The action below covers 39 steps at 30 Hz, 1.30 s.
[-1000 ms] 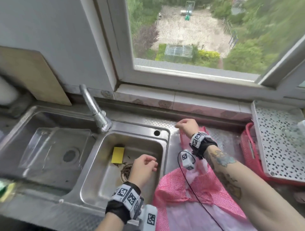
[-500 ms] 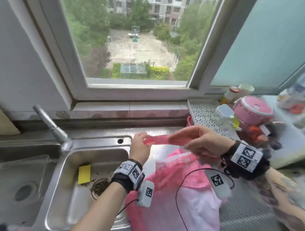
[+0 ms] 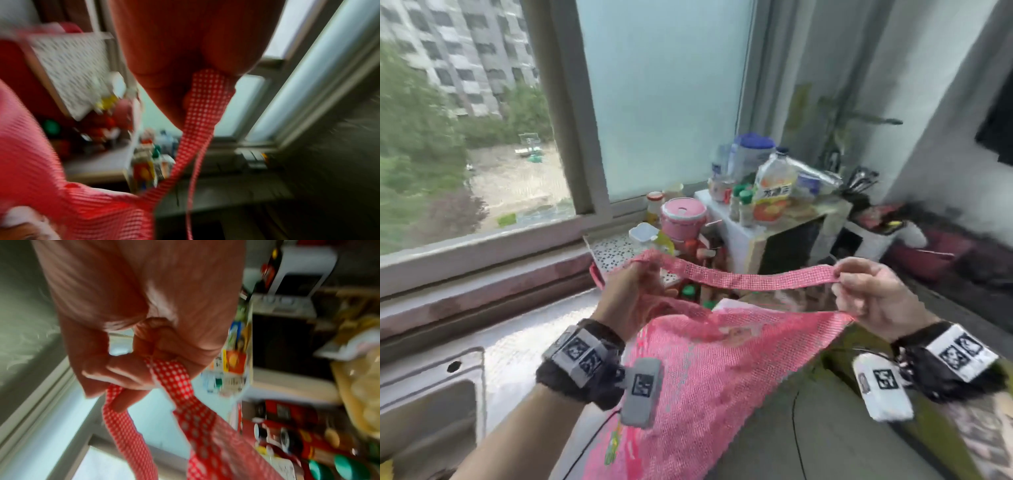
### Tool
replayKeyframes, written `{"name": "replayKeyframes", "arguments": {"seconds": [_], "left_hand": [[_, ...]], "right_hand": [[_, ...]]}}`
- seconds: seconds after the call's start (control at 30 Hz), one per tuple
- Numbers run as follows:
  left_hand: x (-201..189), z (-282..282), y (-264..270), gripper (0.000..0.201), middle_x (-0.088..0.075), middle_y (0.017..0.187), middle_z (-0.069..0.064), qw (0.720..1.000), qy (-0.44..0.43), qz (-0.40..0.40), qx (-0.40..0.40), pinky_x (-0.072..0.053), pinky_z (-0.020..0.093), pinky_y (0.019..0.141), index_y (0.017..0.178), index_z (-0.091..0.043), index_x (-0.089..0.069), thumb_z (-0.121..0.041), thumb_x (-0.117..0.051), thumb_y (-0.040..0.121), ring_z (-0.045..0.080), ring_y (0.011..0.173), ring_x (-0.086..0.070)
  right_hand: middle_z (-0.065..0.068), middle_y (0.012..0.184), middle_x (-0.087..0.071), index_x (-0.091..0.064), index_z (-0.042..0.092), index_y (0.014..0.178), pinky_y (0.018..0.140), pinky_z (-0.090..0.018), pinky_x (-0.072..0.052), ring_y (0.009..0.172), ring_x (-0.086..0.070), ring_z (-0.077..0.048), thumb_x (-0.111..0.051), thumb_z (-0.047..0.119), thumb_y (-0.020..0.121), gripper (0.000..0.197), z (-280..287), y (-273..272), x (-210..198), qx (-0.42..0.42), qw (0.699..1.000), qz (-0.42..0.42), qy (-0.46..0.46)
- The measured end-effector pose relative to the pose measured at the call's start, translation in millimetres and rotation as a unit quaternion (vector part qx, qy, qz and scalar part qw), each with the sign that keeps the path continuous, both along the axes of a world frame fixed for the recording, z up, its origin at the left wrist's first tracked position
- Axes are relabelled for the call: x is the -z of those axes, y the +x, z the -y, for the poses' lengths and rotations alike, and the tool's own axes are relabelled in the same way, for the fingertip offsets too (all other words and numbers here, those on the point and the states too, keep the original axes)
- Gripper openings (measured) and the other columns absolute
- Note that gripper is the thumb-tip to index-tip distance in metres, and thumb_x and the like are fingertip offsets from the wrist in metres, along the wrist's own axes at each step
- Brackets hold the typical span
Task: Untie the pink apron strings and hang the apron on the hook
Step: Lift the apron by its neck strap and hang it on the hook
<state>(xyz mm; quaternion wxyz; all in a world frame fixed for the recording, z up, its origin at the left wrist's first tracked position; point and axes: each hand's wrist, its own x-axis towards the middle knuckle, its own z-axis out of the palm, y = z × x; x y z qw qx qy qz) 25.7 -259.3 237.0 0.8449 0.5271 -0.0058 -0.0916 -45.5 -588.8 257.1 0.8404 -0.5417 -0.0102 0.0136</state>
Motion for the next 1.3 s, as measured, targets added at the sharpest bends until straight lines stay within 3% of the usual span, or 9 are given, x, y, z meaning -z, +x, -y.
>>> {"name": "replayKeyframes", "arguments": {"seconds": [0.17, 0.33, 0.4, 0.53, 0.7, 0.83, 1.07, 1.2, 1.3], "left_hand": [[-73.8, 168.2, -43.4, 0.039, -0.023, 0.048, -0.007, 0.978, 0.083, 0.113, 0.153, -0.011, 0.018, 0.037, 0.057, -0.023, -0.04, -0.026, -0.041, 0.095, 0.007, 0.037, -0.018], [-120.1, 313.5, -92.6, 0.024, -0.029, 0.05, -0.005, 0.925, 0.143, 0.228, 0.267, -0.015, 0.016, 0.033, 0.07, -0.014, -0.049, -0.018, -0.049, 0.094, 0.01, 0.039, -0.019], [-124.9, 368.1, -107.7, 0.021, -0.028, 0.051, -0.004, 0.91, 0.154, 0.23, 0.309, -0.015, 0.017, 0.032, 0.073, -0.011, -0.049, -0.016, -0.049, 0.093, 0.01, 0.04, -0.018], [-119.3, 462.9, -128.3, 0.031, -0.03, 0.043, -0.01, 0.897, 0.121, 0.203, 0.373, -0.011, 0.014, 0.034, 0.062, -0.018, -0.049, -0.013, -0.044, 0.093, 0.007, 0.035, -0.017], [-100.0, 577.9, -163.3, 0.027, -0.029, 0.043, -0.006, 0.851, 0.109, 0.213, 0.468, -0.009, 0.013, 0.038, 0.063, -0.017, -0.04, -0.007, -0.04, 0.088, 0.009, 0.034, -0.016], [-93.4, 662.6, -201.1, 0.015, -0.029, 0.046, -0.002, 0.771, 0.076, 0.25, 0.581, -0.006, 0.02, 0.038, 0.07, -0.015, -0.051, -0.014, -0.054, 0.085, 0.01, 0.038, -0.016], [-97.7, 773.7, -249.5, 0.031, -0.036, 0.055, 0.002, 0.608, -0.103, 0.176, 0.767, -0.015, 0.014, 0.035, 0.089, -0.013, -0.053, -0.008, -0.076, 0.068, 0.008, 0.037, -0.023], [-104.7, 821.5, -319.7, 0.053, -0.041, 0.047, 0.01, 0.532, -0.154, 0.208, 0.806, -0.02, 0.017, 0.038, 0.077, -0.007, -0.065, -0.045, -0.088, 0.047, 0.013, 0.035, -0.031], [-122.6, 837.9, -381.6, 0.065, -0.057, 0.051, 0.013, 0.47, -0.166, 0.253, 0.829, -0.029, 0.019, 0.04, 0.084, -0.008, -0.072, -0.052, -0.087, 0.04, 0.018, 0.041, -0.043]], "right_hand": [[-0.002, 0.047, -0.047, -0.065, 0.012, 0.075, 0.035, -0.015, -0.026, 0.031, -0.038, -0.006, -0.065, -0.004, 0.064, 0.02, 136.2, -82.8, -8.9, 0.09, 0.995, 0.047, -0.008], [-0.005, 0.065, -0.06, -0.065, 0.006, 0.106, 0.033, -0.015, -0.032, 0.031, -0.042, -0.009, -0.076, 0.008, 0.063, 0.044, 239.7, -164.8, -27.0, 0.18, 0.981, 0.067, -0.038], [-0.007, 0.069, -0.069, -0.063, 0.005, 0.114, 0.032, -0.015, -0.034, 0.029, -0.042, -0.009, -0.066, 0.004, 0.071, 0.043, 274.5, -202.6, -31.5, 0.199, 0.976, 0.043, -0.071], [-0.013, 0.081, -0.072, -0.069, 0.008, 0.109, 0.03, -0.016, -0.037, 0.03, -0.045, -0.011, -0.088, 0.031, 0.056, 0.061, 322.1, -266.6, -29.9, 0.239, 0.964, -0.01, -0.12], [-0.01, 0.069, -0.067, -0.072, 0.014, 0.103, 0.039, -0.017, -0.033, 0.042, -0.042, -0.015, -0.086, 0.034, 0.059, 0.05, 367.6, -352.2, -28.9, 0.356, 0.919, -0.056, -0.158], [-0.008, 0.057, -0.062, -0.074, 0.013, 0.087, 0.029, -0.014, -0.028, 0.03, -0.039, -0.005, -0.071, 0.013, 0.067, 0.02, 392.6, -423.3, -45.1, 0.48, 0.864, -0.058, -0.137], [-0.007, 0.058, -0.065, -0.061, 0.001, 0.086, 0.036, -0.019, -0.027, 0.033, -0.042, -0.007, -0.075, 0.006, 0.068, 0.023, 413.2, -524.1, -78.8, 0.605, 0.788, 0.092, -0.065], [-0.018, 0.075, -0.074, -0.071, -0.007, 0.086, 0.035, -0.018, -0.029, 0.03, -0.04, -0.007, -0.064, -0.003, 0.071, 0.017, 395.3, -568.1, -102.7, 0.735, 0.667, 0.055, -0.109], [-0.008, 0.057, -0.067, -0.076, -0.001, 0.092, 0.039, -0.023, -0.022, 0.031, -0.035, -0.008, -0.054, -0.008, 0.075, 0.029, 377.5, -597.2, -127.3, 0.789, 0.591, 0.023, -0.163]]}}
